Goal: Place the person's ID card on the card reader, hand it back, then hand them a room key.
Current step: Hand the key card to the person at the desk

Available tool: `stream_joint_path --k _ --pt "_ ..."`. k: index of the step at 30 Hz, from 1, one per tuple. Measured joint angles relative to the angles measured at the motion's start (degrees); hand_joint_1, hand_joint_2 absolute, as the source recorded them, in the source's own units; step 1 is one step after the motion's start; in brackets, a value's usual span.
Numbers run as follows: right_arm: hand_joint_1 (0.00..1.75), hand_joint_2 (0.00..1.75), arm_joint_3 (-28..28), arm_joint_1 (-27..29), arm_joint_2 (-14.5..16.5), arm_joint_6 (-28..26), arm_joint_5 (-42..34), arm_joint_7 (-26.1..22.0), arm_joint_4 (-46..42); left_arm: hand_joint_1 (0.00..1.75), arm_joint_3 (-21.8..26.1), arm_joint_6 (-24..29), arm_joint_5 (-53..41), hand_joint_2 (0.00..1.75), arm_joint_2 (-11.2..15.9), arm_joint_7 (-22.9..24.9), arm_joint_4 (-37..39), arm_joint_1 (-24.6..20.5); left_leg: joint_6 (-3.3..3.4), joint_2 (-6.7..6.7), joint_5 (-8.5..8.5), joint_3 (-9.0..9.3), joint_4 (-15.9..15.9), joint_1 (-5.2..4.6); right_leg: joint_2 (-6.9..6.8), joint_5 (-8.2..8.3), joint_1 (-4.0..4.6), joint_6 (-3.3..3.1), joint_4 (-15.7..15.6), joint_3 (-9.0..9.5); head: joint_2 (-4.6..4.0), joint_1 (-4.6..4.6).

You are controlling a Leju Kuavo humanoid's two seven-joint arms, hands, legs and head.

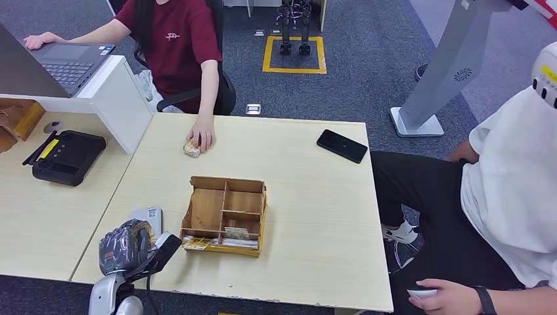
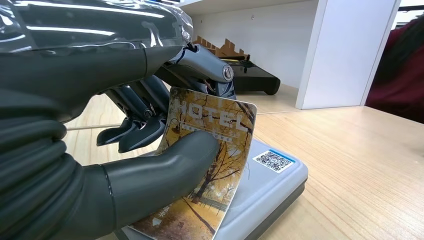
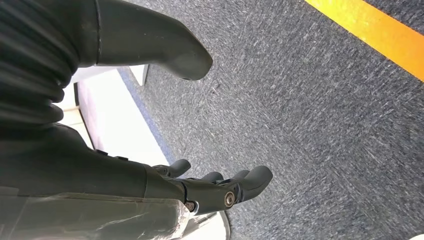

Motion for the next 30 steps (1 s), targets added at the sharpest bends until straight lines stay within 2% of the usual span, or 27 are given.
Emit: stream_joint_path --k 8,12,16,20,25,30 --pt "0.00 1.75 0.0 0.0 0.0 -0.1 0.0 -0.4 0.0 1.75 0.0 0.0 0.5 1.75 -0.4 -0.5 0.8 -0.3 -0.06 -0.05 0.09 0.01 0.0 0.00 -0.07 0.05 0.01 -0.06 0.0 0.01 0.00 -0.01" --pt "0.00 1.75 0.0 0.0 0.0 -0.2 -0.3 -0.4 0.0 1.75 -0.1 -2.9 5.9 1.75 -1.0 -4.3 -0.3 0.2 -0.05 -0.10 0.16 0.01 0.0 0.00 -0.11 0.07 0.01 -0.04 0.0 0.02 0.00 -0.01" --pt "0.00 1.75 0.0 0.1 0.0 -0.8 -0.7 -0.5 0.0 1.75 -1.5 -9.1 17.5 1.75 -2.3 -10.5 -7.4 2.8 -0.04 -0.09 0.21 -0.07 0.0 0.00 -0.10 0.15 0.02 -0.04 0.0 -0.11 0.00 -0.01" --pt "0.00 1.75 0.0 0.3 0.0 -1.0 -0.8 -0.5 0.0 1.75 -4.3 -12.1 30.5 1.75 -3.5 -14.6 -17.8 4.8 0.01 -0.08 0.36 -0.45 0.0 0.00 -0.10 0.35 0.02 -0.04 0.0 -0.48 0.00 0.01" --pt "0.00 1.75 0.0 0.5 0.0 -0.9 -0.2 -0.3 0.0 1.75 -5.9 -10.1 34.6 1.75 -3.8 -15.6 -26.2 3.2 0.03 -0.05 0.40 -0.57 0.0 0.00 -0.08 0.39 0.01 -0.03 0.0 -0.61 0.00 0.00" --pt "0.00 1.75 0.0 0.5 0.0 -0.8 0.3 0.0 0.0 1.75 -6.0 -7.1 34.3 1.75 -3.7 -16.3 -28.6 -0.4 0.02 -0.05 0.41 -0.59 0.0 0.00 -0.09 0.41 0.02 -0.03 0.0 -0.63 0.00 -0.01"
